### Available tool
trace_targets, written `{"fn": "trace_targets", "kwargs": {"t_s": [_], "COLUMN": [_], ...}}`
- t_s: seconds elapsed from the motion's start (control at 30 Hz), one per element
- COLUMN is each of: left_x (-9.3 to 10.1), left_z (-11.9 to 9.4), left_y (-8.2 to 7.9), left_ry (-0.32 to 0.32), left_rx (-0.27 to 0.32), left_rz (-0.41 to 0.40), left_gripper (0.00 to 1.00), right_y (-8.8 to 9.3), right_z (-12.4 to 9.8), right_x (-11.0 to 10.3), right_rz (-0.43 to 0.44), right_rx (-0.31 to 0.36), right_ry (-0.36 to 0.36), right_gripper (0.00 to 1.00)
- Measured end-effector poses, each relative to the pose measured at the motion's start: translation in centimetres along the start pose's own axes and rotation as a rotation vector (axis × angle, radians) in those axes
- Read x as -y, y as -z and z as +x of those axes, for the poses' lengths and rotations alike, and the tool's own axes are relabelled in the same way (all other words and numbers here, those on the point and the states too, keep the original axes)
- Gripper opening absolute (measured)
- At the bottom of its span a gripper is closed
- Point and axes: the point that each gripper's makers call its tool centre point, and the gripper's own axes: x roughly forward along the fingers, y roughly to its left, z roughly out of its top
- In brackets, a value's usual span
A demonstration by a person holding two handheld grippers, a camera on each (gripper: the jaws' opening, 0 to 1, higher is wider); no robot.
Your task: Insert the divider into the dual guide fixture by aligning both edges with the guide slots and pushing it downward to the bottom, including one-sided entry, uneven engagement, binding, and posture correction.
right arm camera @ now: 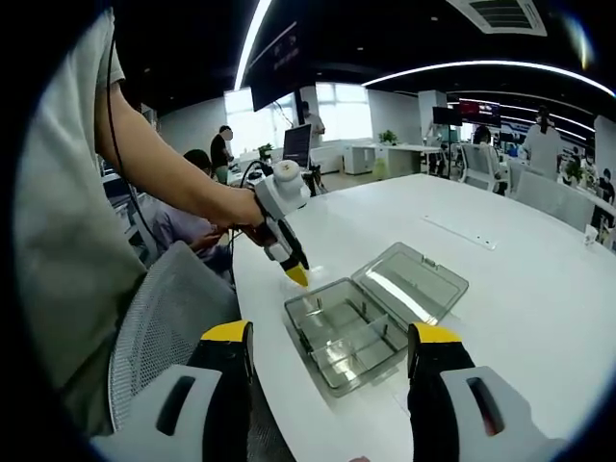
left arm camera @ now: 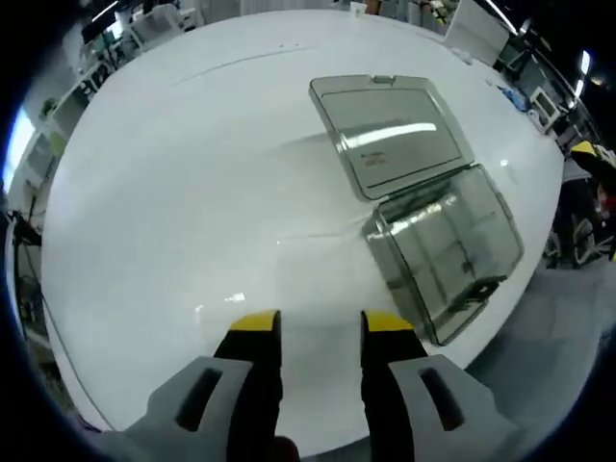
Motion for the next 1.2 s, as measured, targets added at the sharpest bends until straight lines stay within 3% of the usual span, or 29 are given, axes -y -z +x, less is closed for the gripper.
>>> {"fn": "trace_targets", "kwargs": {"t_s": [0.53, 1.2], "left_x": [1.4, 4.2], "left_z": [-1.8, -4.5], "left_y": [-1.0, -3.5], "left_ry": [0.055, 0.129], "left_rx": [0.088, 0.194], "left_rz": [0.008, 0.051], "left_gripper": [0.28, 0.28], "right_y": [-0.6, -1.8], "right_z": [0.1, 0.1], "right_x": [0.2, 0.5], "right_rz": [0.015, 0.029], "right_rx": [0.015, 0.042], "right_ry": [-0.008, -0.016], "right_gripper": [0.62, 0.62]}}
